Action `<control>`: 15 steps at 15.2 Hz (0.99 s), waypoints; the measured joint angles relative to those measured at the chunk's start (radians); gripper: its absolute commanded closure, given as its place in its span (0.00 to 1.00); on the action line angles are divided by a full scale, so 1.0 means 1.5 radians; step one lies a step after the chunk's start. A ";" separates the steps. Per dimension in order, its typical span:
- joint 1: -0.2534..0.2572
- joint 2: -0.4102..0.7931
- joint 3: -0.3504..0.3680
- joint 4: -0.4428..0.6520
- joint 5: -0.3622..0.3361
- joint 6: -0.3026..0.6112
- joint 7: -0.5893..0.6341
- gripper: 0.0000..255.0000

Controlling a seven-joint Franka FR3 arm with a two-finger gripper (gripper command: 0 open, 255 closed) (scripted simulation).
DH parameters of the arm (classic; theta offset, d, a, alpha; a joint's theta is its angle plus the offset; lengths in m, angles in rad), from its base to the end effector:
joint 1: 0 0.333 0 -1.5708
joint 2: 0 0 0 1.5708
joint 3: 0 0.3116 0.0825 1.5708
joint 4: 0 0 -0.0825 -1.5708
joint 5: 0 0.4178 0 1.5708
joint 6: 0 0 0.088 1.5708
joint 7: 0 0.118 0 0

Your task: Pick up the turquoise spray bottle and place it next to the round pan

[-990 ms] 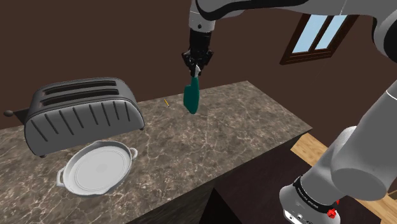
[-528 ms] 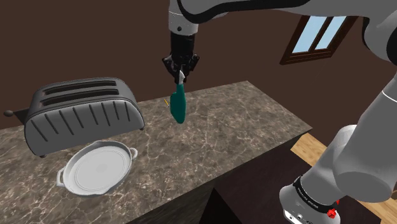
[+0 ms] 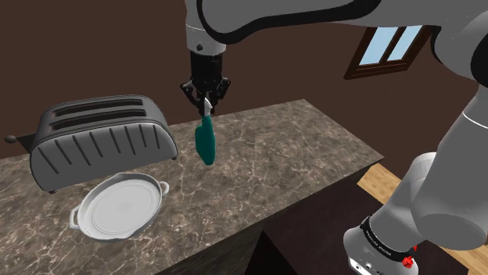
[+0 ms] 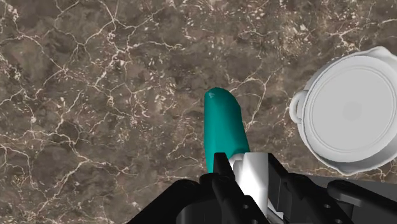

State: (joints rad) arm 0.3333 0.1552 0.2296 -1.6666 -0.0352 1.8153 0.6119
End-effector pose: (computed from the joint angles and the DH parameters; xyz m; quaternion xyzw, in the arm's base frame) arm 0.5481 0.3335 0.4881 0.9998 -0.0215 -0.0013 0.0002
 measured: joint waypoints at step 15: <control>0.000 0.022 -0.002 -0.107 -0.007 0.128 0.005 1.00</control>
State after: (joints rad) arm 0.3336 0.1881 0.2272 -1.8264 -0.0454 2.0069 0.6198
